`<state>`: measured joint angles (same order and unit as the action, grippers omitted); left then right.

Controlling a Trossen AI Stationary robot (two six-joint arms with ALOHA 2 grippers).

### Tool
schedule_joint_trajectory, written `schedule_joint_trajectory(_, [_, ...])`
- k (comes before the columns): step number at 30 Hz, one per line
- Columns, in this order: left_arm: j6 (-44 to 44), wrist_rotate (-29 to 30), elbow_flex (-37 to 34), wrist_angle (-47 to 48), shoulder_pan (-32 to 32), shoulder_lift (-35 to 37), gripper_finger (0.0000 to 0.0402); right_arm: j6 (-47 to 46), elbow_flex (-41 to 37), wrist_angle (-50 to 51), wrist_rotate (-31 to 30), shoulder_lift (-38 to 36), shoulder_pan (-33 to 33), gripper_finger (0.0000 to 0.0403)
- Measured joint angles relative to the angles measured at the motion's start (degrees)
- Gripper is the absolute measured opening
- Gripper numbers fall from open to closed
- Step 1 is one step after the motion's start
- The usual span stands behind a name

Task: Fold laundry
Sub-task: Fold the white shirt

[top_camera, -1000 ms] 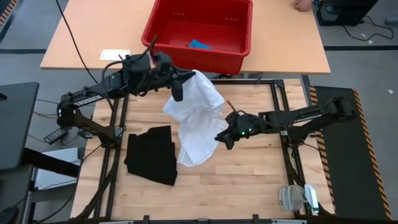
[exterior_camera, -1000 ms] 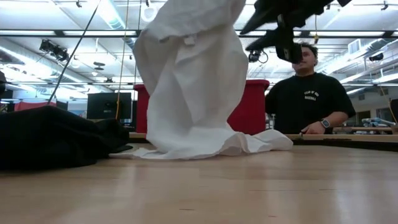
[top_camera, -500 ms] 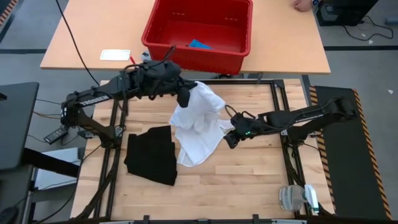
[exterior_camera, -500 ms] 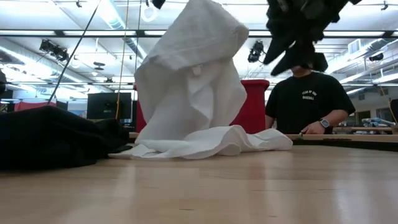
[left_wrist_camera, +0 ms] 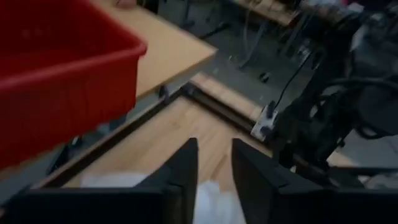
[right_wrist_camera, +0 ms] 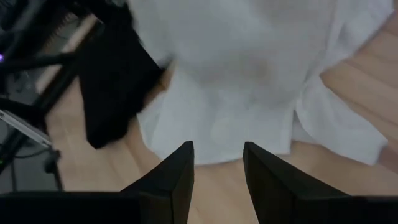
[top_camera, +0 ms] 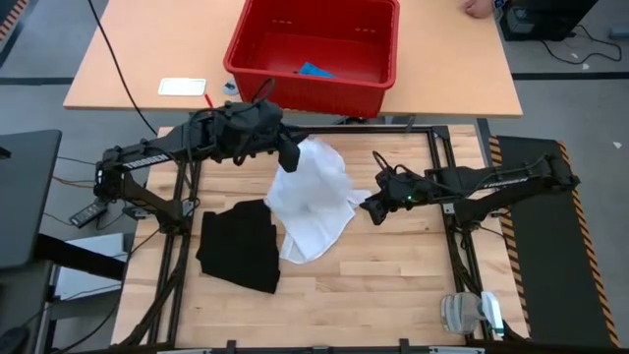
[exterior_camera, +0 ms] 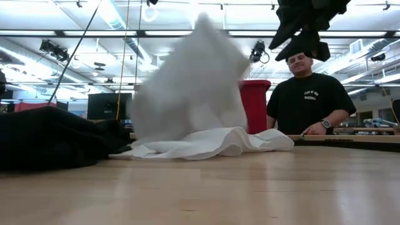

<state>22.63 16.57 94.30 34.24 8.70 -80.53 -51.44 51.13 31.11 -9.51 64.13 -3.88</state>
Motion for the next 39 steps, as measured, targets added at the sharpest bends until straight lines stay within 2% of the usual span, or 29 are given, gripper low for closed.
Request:
schedule_joint_trajectory(6, [1.51, 0.15, 0.00, 14.05, 0.83, -0.57, 0.0170, 0.02, 0.00, 1.78, 0.12, 1.78, 0.00, 0.0146])
schedule_joint_trajectory(9, [2.88, 0.03, 0.01, 21.25, 0.70, -3.34, 0.0189, -0.05, 0.00, 0.93, 0.39, 2.74, 0.00, 0.0146])
schedule_joint_trajectory(11, [2.44, -1.34, -0.02, 22.74, -0.35, -5.89, 0.0195, -0.61, 0.00, 0.08, 0.61, 3.42, 0.00, 0.0146])
schedule_joint_trajectory(16, [-3.09, -6.32, -0.02, 19.82, -2.54, -12.98, 0.0197, -1.08, 0.00, 0.78, 1.77, 4.25, -0.26, 0.0146])
schedule_joint_trajectory(23, [-9.49, -20.51, -0.04, 12.72, -1.61, -18.31, 0.0197, -1.96, 0.08, 3.36, 2.13, 3.47, -1.20, 0.0146])
schedule_joint_trajectory(30, [-19.11, -20.83, -0.02, 9.18, 0.06, -19.36, 0.0196, -2.95, 0.07, 13.22, 2.24, 3.40, -2.53, 0.0146])
schedule_joint_trajectory(36, [-23.59, -20.92, -0.02, 10.02, 4.55, -22.42, 0.0196, -5.99, 0.07, 13.73, 1.87, 3.40, -3.38, 0.0146])
schedule_joint_trajectory(39, [-22.80, -22.67, -0.02, 8.96, 6.75, -24.74, 0.0196, -9.57, 0.07, 13.11, 1.53, 3.71, -4.11, 0.0146])
